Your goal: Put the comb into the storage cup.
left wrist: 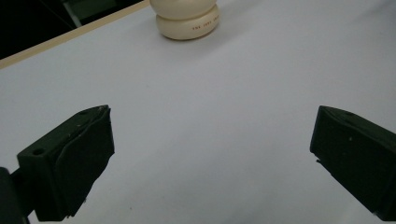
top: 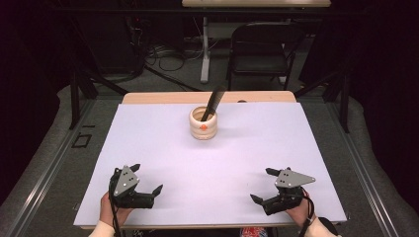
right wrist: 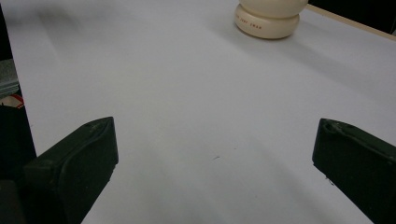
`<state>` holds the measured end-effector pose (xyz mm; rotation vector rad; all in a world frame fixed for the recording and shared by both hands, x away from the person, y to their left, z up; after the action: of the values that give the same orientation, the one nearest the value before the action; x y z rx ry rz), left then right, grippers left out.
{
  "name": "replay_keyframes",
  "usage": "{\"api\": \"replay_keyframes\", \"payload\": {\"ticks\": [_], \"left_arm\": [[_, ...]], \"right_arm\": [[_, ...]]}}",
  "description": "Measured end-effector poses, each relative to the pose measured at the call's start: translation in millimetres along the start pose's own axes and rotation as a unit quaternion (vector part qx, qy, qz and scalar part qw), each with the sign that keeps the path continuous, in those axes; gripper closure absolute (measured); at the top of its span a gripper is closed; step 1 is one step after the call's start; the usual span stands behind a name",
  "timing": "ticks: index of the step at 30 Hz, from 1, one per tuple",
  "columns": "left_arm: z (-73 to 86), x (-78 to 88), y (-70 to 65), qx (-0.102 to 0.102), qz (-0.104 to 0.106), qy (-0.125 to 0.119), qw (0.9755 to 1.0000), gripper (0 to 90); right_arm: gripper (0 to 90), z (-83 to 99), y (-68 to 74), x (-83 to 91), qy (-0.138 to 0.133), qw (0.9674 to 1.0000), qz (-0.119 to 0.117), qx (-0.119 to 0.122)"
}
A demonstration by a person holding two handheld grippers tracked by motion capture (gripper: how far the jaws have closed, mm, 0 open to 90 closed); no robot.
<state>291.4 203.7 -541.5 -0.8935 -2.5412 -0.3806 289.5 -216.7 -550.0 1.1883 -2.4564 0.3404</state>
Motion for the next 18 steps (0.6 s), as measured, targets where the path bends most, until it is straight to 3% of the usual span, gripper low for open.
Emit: {"api": "replay_keyframes", "payload": {"ticks": [18], "left_arm": [[12.9,4.6,5.7,0.006,-0.002,0.004,1.0000,0.0]], "right_arm": [[0.0,0.1,0.0,0.2,0.000,1.0000,0.001,0.001]]}}
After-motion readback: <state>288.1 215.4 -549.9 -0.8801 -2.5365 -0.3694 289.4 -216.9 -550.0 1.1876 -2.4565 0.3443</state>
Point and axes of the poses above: each handheld gripper's, and its own axes: x roughly backward along the jaws, z roughly out of its underside, y roughly to its left, the point moved 4 cm from there along -x, roughly forward along the jaws, and after that the axes turned 2 degrees about -y, right-handed, at the moved point
